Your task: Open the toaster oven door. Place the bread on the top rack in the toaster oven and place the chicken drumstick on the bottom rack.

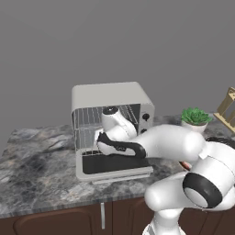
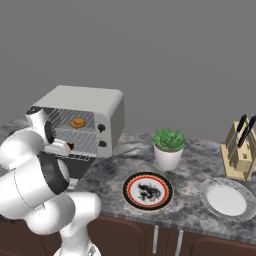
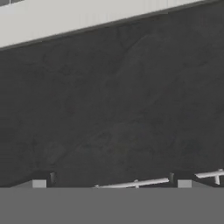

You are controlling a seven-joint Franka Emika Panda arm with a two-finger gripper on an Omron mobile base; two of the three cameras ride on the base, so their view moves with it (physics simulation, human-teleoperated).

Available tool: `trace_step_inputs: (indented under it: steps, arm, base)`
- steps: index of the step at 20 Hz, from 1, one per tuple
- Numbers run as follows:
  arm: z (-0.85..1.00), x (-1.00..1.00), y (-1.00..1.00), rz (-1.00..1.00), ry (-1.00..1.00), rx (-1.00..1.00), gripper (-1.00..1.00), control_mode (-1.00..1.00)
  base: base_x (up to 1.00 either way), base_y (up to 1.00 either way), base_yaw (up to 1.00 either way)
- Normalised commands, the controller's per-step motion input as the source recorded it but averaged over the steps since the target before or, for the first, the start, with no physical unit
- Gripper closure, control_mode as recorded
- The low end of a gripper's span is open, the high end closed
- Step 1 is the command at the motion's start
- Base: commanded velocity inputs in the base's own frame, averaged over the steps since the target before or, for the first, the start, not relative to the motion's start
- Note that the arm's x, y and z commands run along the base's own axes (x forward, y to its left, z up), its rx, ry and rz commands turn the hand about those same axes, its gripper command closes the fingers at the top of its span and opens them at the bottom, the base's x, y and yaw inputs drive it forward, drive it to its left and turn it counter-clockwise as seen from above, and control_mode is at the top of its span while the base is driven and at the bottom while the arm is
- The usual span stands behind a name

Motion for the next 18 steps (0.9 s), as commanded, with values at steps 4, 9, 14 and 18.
trace_step_inputs:
  steps: [4, 9, 14, 18]
  arm:
    - [-0.03, -0.55, 0.00, 0.06, -0.01, 0.00, -1.00, -1.00]
    - [-0.39, 0.21, 0.01, 0.01, 0.02, -0.01, -1.00, -1.00]
    - [-0.11, 0.73, 0.00, 0.00, 0.00, 0.00, -1.00, -1.00]
    - [0.01, 0.79, 0.00, 0.00, 0.04, 0.00, -1.00, -1.00]
  base:
    - [0.00, 0.00, 0.00]
    - [0.00, 0.00, 0.00]
    - [0.00, 0.00, 0.00]
    - [0.00, 0.00, 0.00]
